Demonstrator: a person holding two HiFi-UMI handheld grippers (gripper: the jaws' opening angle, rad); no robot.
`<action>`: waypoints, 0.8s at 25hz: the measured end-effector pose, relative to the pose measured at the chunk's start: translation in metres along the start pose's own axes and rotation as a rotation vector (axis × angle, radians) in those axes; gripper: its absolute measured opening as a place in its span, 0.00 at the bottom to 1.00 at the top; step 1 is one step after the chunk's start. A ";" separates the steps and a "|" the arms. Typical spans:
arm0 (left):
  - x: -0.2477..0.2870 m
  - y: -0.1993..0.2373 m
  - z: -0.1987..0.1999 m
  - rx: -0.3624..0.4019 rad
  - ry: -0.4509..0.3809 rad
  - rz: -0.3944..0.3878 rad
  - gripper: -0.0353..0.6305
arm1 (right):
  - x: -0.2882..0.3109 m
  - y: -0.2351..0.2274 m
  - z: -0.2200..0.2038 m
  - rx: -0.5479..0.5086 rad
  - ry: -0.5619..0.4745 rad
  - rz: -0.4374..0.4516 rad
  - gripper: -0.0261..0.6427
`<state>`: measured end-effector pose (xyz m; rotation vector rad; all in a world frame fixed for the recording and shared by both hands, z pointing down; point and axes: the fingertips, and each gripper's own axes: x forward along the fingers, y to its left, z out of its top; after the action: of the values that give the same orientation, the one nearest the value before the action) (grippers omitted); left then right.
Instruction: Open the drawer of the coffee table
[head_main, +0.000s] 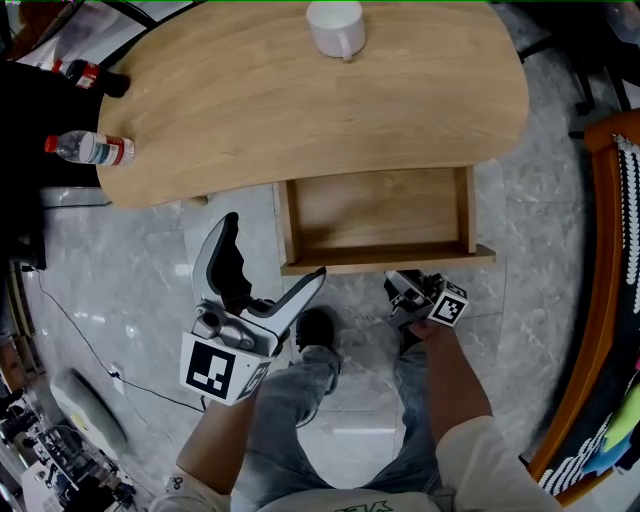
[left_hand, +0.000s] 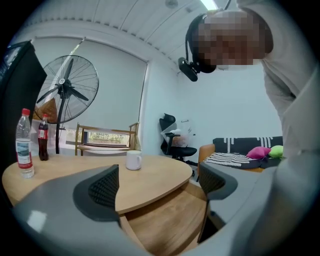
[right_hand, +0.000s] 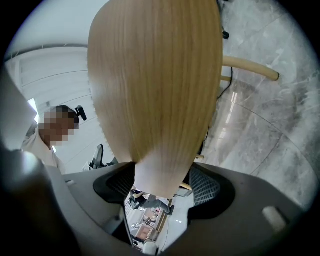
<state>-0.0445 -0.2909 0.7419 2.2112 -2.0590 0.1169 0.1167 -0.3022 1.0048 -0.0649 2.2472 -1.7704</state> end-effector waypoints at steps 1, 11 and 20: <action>0.001 0.001 -0.001 0.001 -0.002 0.000 0.79 | -0.002 -0.004 -0.001 0.003 0.009 -0.005 0.55; 0.008 0.008 0.001 0.006 -0.006 0.005 0.79 | -0.009 -0.017 -0.018 0.008 0.139 -0.075 0.47; 0.013 -0.003 0.064 -0.031 0.000 -0.002 0.79 | -0.001 0.108 -0.044 -0.107 0.427 -0.044 0.47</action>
<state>-0.0426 -0.3124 0.6803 2.1948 -2.0444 0.0846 0.1219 -0.2336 0.9104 0.2688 2.6496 -1.8236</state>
